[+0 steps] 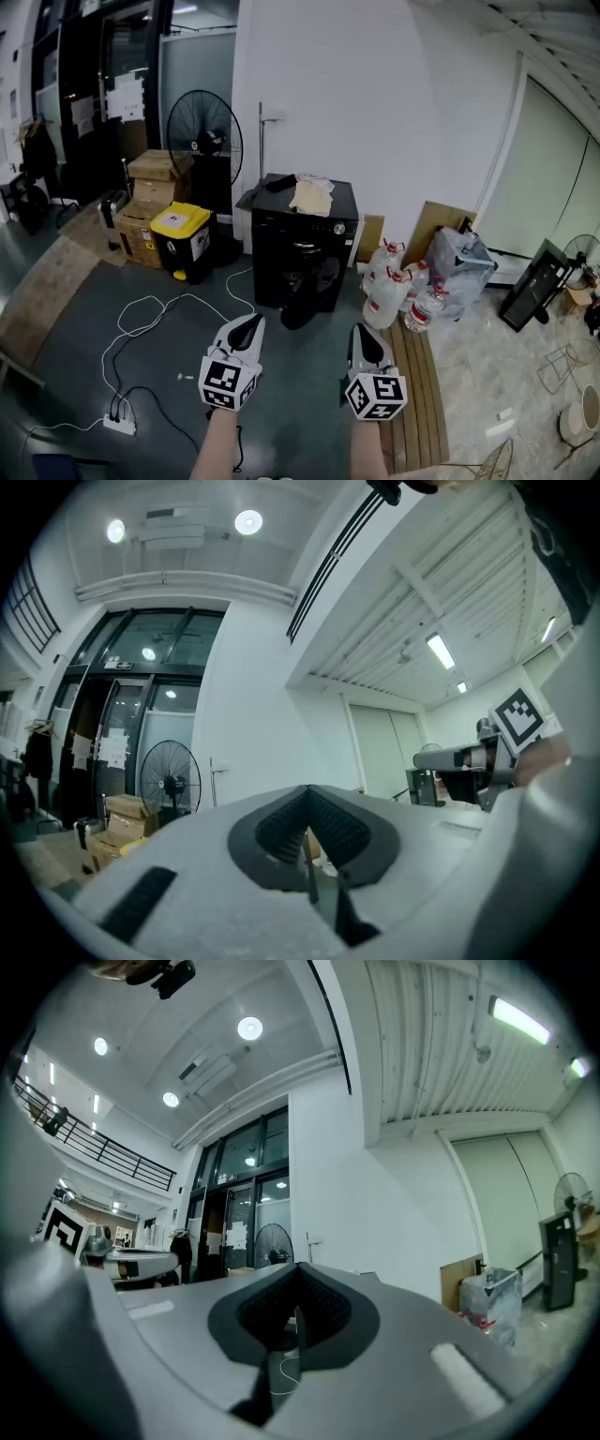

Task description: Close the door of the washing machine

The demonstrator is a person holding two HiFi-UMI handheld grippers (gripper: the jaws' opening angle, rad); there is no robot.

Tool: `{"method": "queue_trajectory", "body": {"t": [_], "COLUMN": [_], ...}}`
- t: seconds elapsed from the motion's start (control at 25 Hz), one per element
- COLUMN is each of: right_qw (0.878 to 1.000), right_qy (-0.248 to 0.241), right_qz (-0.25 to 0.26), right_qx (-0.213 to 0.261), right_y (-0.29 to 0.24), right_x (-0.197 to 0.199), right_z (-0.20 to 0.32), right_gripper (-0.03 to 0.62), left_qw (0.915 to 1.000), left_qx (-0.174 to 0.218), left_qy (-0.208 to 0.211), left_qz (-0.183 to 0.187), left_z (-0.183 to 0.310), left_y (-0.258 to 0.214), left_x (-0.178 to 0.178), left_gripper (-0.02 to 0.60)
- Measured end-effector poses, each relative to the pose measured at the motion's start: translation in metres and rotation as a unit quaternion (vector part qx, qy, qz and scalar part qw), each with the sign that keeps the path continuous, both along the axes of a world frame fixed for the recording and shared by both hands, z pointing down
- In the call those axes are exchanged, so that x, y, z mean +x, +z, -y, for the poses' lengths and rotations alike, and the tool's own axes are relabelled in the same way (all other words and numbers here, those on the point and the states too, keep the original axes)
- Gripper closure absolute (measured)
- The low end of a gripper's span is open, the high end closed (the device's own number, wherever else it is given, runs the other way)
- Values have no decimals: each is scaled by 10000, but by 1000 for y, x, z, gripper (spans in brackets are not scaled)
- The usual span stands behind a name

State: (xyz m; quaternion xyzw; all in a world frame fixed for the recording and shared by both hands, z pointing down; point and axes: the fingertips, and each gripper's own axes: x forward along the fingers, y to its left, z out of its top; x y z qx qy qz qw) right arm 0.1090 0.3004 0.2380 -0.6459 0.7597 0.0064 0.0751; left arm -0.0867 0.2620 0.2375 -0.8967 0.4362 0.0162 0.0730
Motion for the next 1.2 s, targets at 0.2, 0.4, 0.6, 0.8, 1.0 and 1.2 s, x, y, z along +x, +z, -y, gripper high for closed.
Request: {"method": "queue_trajectory", "body": {"t": [0.2,0.4,0.6,0.8,1.0,1.2], "right_qw": [10000,10000,9999,9997,9993,9988], "right_qy": [1,-8,-8,-108,-173,-217], "right_qz": [3,45,152,-40,-32,41], "right_qx": [-22,-31,-75,-235,-327,-433], "right_y": [3,6,15,27,37,49], "right_x": [2,-2,3,-1,-2,2], "right_z": [3,-1,-5,-11,-14,-12], "right_gripper": [583,583,582,582,582,582], "left_qw": [10000,10000,9999,9989,9982,9976], "left_qx": [-6,-50,-153,-440,-576,-620], "left_qy": [-15,-34,-4,92,105,-32], "left_qz": [-25,-14,21,125,-151,-295], "left_z": [3,0,-3,-9,-14,-14], "left_y": [2,6,16,40,51,59], "left_x": [1,-4,3,10,8,2], "left_gripper": [581,581,581,581,494,302]}}
